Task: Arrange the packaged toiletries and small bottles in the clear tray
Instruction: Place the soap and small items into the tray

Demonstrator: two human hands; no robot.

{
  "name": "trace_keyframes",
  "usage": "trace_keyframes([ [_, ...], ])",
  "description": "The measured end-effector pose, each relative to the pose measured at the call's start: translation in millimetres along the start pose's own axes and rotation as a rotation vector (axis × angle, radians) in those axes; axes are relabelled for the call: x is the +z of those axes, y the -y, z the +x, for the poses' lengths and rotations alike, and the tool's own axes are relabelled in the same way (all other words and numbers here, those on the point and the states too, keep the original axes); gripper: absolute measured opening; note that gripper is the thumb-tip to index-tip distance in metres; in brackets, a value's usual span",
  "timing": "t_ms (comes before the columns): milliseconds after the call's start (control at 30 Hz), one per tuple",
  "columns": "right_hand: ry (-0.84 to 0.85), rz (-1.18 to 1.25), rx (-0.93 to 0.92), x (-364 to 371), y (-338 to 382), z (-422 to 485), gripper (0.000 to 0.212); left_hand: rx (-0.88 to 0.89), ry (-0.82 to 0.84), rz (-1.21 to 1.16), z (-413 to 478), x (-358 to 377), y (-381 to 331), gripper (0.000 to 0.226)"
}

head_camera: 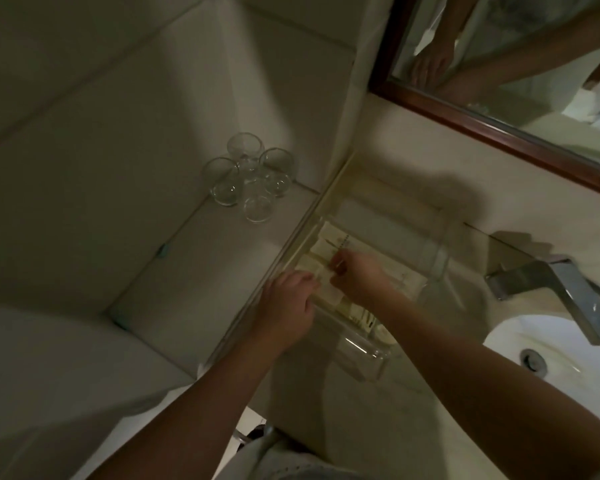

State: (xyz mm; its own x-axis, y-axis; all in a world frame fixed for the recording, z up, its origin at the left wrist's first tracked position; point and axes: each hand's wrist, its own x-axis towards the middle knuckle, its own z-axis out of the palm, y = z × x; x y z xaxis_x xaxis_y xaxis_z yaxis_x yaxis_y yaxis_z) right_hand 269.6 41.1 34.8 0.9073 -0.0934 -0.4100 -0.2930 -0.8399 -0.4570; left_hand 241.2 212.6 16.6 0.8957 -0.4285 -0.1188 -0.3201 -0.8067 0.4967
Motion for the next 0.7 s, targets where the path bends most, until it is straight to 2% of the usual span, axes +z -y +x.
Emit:
trace_keyframes([
  [133, -0.046, -0.051, -0.008, 6.0, 0.3, -2.2, 0.018, 0.035, 0.056, 0.108, -2.0, 2.3, -0.6, 0.048],
  [233, -0.113, -0.191, -0.075, 9.3, -0.1, -7.6, 0.024, 0.047, 0.1, 0.189, -3.8, 5.5, -0.2, 0.044],
  [333, -0.156, -0.229, -0.091, 11.8, -2.0, -14.6, 0.025, 0.048, 0.128, 0.222, -5.1, 8.4, -2.7, 0.041],
  [467, -0.211, -0.111, -0.064, 10.9, -14.1, -34.0, 0.023, -0.004, 0.108, 0.197, -5.4, 5.5, -7.9, 0.041],
  [567, -0.302, 0.031, 0.02, 4.0, -34.4, -62.1, 0.016, -0.047, 0.002, 0.158, -7.2, 1.5, -15.1, 0.04],
  [700, -0.465, 0.198, 0.152, -7.8, -83.2, -110.1, 0.011, 0.014, -0.103, 0.087, -14.6, 5.0, -46.4, 0.035],
])
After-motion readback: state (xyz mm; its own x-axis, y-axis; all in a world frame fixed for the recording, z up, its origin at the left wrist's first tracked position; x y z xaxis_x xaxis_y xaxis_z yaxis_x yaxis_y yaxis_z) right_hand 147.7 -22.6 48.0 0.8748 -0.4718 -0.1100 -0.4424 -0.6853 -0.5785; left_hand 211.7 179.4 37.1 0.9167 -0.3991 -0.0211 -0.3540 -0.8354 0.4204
